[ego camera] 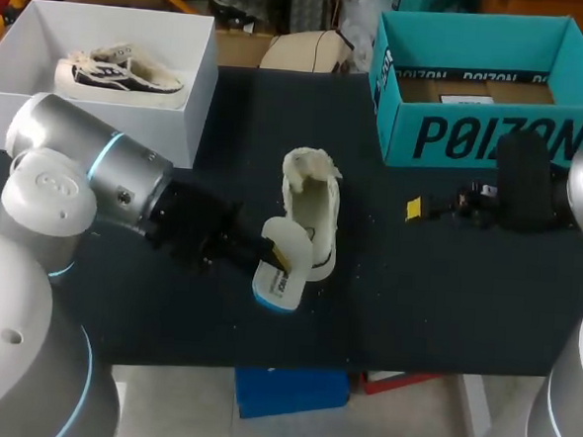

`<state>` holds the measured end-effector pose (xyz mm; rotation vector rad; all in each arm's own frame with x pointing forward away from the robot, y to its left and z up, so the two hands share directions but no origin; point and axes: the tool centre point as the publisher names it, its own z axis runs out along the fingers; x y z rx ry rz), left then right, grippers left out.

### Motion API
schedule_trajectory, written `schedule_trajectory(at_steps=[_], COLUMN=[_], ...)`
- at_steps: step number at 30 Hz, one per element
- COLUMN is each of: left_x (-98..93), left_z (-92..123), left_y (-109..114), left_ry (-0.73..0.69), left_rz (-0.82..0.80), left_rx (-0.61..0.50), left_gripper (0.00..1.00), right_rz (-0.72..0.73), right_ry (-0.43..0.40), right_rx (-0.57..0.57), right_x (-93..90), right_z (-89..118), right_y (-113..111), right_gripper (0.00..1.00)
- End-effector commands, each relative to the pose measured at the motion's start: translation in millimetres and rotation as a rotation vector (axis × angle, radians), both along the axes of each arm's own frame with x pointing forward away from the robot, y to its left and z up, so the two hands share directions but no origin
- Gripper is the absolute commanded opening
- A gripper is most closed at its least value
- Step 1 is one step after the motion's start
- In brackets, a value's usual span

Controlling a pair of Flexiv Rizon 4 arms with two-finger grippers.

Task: Take the shoe out of the shoebox, open the shoe tongue, remove and reinsert the insole, then place the shoe into the shoebox

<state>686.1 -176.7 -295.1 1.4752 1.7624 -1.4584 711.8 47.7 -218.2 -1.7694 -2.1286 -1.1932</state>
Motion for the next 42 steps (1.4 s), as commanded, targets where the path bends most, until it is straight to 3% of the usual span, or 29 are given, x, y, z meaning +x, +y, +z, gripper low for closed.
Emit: schedule_trajectory(at_steps=[1, 17, 42], left_x=[13.9, 45.3, 124.7], left_z=[-16.9, -36.9, -59.9], left_y=[-20.1, -37.3, -41.7], left_ry=[0.035, 0.060, 0.028], left_rz=[-0.068, -0.083, -0.044], left_rx=[0.013, 0.033, 0.081], left_gripper=[0.00, 0.00, 0.00], right_rz=[-0.001, -0.001, -0.001], right_ry=[-0.002, -0.002, -0.002], right_rx=[0.001, 0.001, 0.001], right_x=[-0.9, -0.9, -0.9], right_z=[-0.9, -0.9, -0.9], right_y=[0.3, 0.3, 0.3], right_gripper=[1.00, 1.00, 1.00])
